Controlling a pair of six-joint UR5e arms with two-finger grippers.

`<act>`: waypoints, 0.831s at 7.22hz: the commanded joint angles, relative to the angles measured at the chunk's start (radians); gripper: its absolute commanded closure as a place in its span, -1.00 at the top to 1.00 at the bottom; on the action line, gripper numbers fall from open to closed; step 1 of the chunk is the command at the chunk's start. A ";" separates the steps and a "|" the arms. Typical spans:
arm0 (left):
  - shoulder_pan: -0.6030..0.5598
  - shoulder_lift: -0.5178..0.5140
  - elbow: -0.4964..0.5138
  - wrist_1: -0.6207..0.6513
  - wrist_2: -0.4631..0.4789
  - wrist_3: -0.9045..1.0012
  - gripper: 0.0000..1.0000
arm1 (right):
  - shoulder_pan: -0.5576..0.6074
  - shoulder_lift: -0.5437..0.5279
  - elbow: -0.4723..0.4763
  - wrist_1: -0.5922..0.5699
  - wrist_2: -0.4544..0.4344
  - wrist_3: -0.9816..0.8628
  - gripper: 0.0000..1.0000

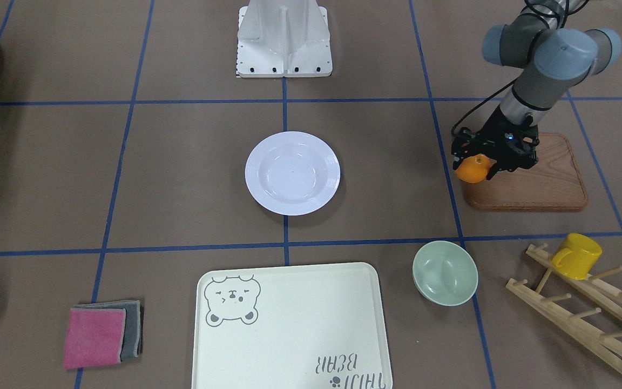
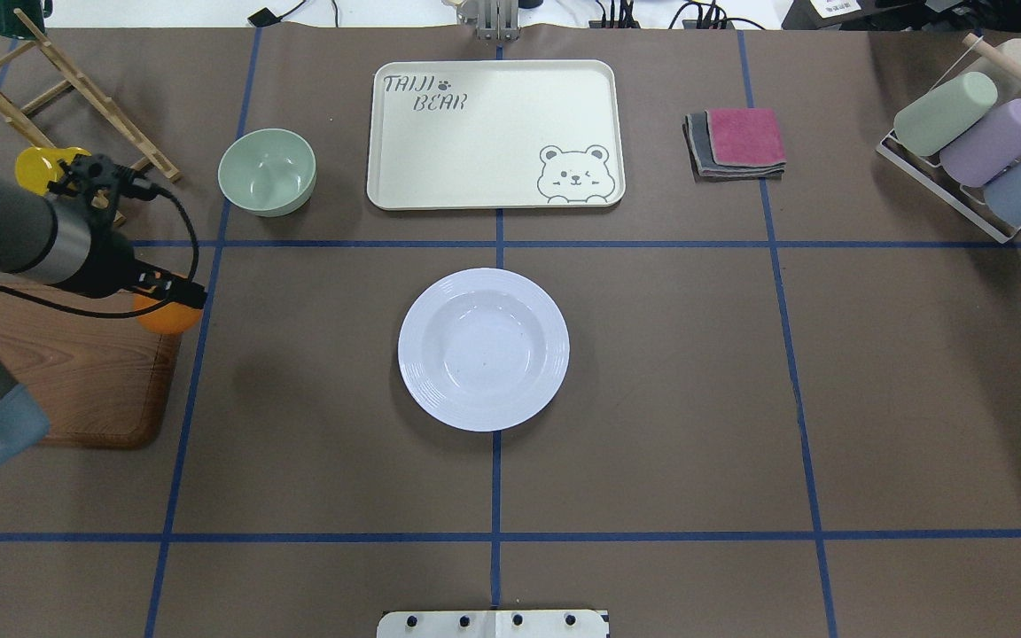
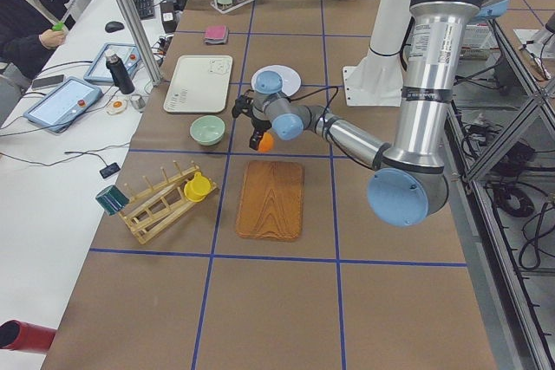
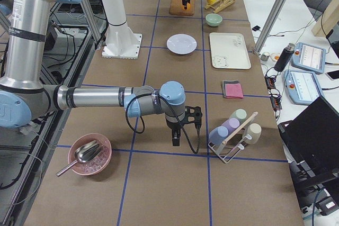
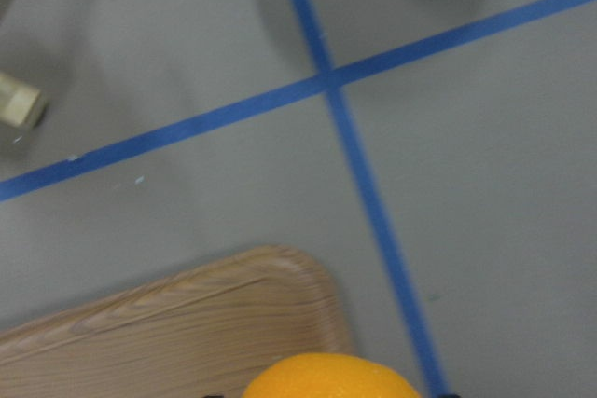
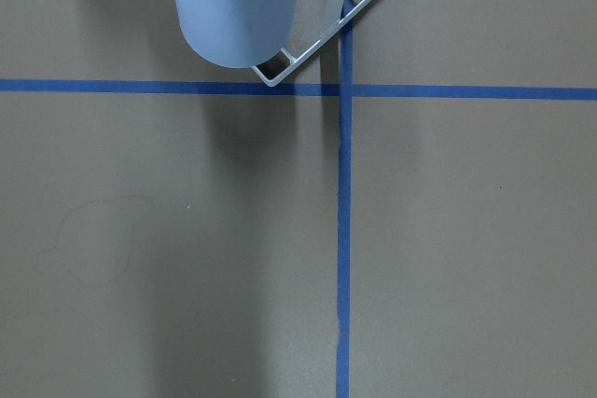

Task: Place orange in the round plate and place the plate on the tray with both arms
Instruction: 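Grasp the orange with the left gripper and carry it toward the white plate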

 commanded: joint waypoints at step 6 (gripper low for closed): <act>0.358 -0.634 0.236 0.392 0.287 -0.442 -1.00 | -0.178 0.058 0.002 0.425 0.034 0.383 1.00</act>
